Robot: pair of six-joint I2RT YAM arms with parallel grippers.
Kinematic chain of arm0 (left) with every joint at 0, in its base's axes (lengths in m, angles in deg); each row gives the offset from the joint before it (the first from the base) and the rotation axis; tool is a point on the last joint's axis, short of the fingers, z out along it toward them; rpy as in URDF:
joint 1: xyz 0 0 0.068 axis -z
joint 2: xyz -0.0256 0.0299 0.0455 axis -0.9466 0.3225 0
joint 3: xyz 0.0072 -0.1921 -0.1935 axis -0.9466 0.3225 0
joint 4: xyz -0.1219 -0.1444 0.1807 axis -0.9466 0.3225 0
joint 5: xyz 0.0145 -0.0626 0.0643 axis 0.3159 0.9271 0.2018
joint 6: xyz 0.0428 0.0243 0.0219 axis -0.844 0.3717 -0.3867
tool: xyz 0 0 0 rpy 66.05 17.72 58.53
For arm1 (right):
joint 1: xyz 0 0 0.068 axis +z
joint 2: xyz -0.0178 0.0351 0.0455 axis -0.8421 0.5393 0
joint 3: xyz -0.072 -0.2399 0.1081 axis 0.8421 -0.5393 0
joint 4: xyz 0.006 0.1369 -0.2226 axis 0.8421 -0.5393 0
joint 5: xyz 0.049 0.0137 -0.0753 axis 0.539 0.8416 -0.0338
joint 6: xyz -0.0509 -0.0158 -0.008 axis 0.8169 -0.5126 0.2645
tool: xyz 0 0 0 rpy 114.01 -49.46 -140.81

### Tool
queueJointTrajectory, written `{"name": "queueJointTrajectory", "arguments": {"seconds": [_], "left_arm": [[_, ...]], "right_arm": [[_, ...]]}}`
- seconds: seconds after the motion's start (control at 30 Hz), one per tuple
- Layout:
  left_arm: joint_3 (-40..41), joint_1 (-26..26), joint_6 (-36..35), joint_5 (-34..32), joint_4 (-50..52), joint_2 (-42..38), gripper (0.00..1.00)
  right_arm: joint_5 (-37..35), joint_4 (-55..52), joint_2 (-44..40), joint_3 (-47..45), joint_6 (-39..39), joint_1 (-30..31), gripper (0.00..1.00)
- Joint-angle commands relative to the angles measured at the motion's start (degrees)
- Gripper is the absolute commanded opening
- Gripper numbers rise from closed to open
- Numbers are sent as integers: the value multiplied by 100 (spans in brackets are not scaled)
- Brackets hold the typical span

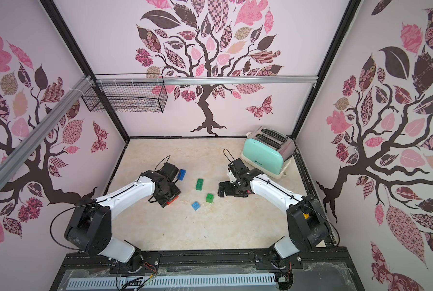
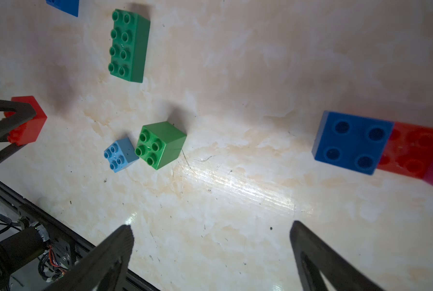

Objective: Assemble a carrot with lego
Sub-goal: Pick up the lego brick from the center of the board, then assemble the lego brick with the lego brick.

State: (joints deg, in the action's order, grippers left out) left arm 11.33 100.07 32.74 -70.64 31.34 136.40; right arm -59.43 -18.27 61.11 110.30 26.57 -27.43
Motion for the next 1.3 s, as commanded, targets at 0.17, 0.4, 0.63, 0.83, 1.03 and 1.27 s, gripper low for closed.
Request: {"name": "queueJointTrajectory", "arguments": {"seconds": [0.17,0.4,0.63,0.83,1.03,1.27], "left_arm": [[-1059,915,-1673,-62,186,371,29],[-1771,1411,-2526,319,130,918,27],[-2102,1588,-2866,593,91,1377,27],[-2625,1786,-2994,587,333,1857,27],[-2892,1811,-3067,533,599,2173,27],[-2935,1814,-3147,508,788,2398,27]], "right_arm": [[486,-135,-709,-440,-302,-222,99],[777,-41,-1154,-1006,-553,-316,100],[1063,-25,-1450,-1428,-560,-660,100],[1435,148,-1632,-1731,-486,-971,100],[1667,242,-1746,-1877,-378,-1215,100],[1660,221,-1771,-1915,-310,-1293,100]]}}
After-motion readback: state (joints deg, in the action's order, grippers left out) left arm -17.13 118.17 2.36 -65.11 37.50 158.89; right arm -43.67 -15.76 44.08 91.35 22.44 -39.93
